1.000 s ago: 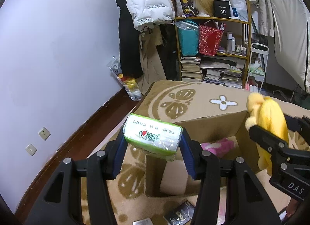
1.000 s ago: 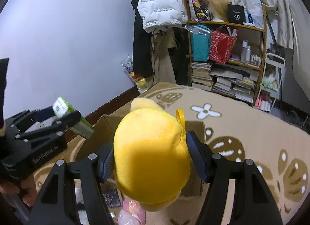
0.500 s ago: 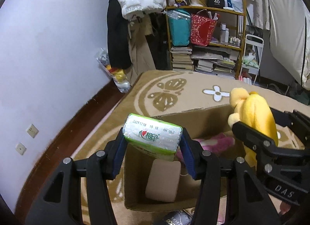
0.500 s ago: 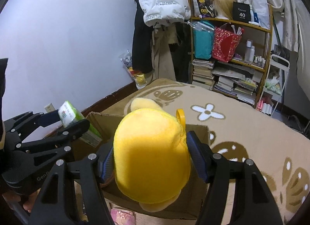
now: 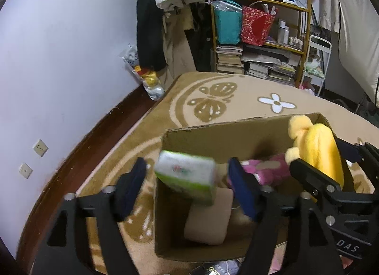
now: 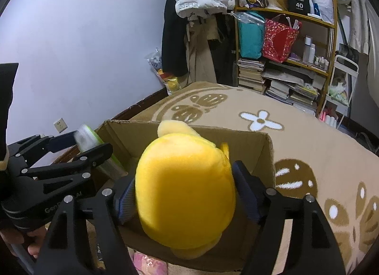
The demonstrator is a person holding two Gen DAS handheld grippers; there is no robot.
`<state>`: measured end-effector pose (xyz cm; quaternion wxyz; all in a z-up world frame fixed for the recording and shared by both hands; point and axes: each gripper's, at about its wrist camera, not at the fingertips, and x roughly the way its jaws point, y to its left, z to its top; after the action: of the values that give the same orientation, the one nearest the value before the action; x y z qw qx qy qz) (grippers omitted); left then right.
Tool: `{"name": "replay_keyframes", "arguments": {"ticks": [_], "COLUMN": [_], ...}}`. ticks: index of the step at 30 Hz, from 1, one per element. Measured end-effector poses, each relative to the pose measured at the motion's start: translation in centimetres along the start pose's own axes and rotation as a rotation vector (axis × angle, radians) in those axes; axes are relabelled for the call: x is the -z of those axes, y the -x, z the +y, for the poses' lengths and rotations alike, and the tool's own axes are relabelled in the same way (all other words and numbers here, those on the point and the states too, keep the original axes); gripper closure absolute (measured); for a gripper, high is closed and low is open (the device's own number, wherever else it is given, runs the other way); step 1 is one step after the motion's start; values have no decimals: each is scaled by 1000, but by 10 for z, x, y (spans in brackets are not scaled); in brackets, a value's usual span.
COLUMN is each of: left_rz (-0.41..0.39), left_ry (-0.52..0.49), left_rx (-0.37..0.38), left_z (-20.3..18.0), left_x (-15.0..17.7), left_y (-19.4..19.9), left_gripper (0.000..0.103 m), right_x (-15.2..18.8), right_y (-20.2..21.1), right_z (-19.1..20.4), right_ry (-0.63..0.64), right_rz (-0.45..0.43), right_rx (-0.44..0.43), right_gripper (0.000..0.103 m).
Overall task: Organize soft objects
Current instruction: 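Open both tools to release the tissue pack and yellow plush into the box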
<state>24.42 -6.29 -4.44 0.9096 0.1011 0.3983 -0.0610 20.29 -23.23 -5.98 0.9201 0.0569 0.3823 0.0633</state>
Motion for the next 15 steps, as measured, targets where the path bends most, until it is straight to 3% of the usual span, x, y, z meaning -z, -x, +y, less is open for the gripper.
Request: {"name": "replay_keyframes", "arguments": {"ticks": [6, 15], "left_rz": [-34, -67], "left_ry": [-5, -17], "left_rx": [-42, -99], "left_z": [9, 19], "left_x": [-3, -2], "left_y": [15, 39], "left_gripper": [0, 0], "right_x": [-1, -3], "right_y": [12, 33], "right_z": [-2, 1], "right_ry": [-8, -8], "right_rz": [-15, -35], "right_rx": [23, 42], "right_gripper": [3, 0]}}
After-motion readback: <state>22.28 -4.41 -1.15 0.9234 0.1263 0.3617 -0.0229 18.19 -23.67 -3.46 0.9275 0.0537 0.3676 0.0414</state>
